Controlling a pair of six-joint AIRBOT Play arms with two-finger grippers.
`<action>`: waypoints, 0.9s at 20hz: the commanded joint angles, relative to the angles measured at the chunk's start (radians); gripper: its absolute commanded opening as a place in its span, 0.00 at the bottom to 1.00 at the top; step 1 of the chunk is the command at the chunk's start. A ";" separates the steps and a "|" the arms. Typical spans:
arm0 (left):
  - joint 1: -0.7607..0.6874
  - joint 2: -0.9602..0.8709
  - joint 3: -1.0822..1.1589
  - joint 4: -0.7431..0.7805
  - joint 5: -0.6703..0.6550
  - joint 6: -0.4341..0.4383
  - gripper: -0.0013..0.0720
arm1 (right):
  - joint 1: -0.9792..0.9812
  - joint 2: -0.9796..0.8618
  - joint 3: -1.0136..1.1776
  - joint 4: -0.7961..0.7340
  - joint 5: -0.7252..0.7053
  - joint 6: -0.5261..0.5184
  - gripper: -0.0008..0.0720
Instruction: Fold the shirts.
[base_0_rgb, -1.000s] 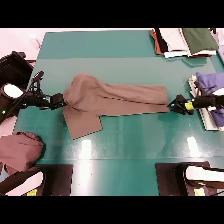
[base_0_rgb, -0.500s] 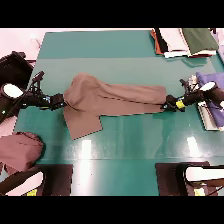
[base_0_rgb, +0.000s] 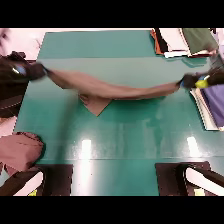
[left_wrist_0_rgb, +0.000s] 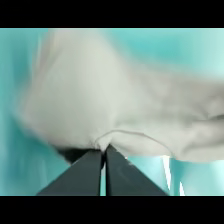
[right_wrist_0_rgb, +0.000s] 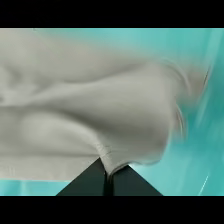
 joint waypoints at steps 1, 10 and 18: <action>0.001 0.080 0.321 0.002 -0.008 0.000 0.05 | 0.000 0.175 0.254 -0.001 -0.006 -0.002 0.04; 0.001 0.095 0.903 0.011 0.055 -0.009 0.05 | 0.000 0.303 0.776 -0.214 0.029 0.119 0.03; 0.001 -0.087 0.484 0.056 -0.108 -0.038 0.05 | 0.001 0.003 0.617 -0.210 0.203 0.134 0.03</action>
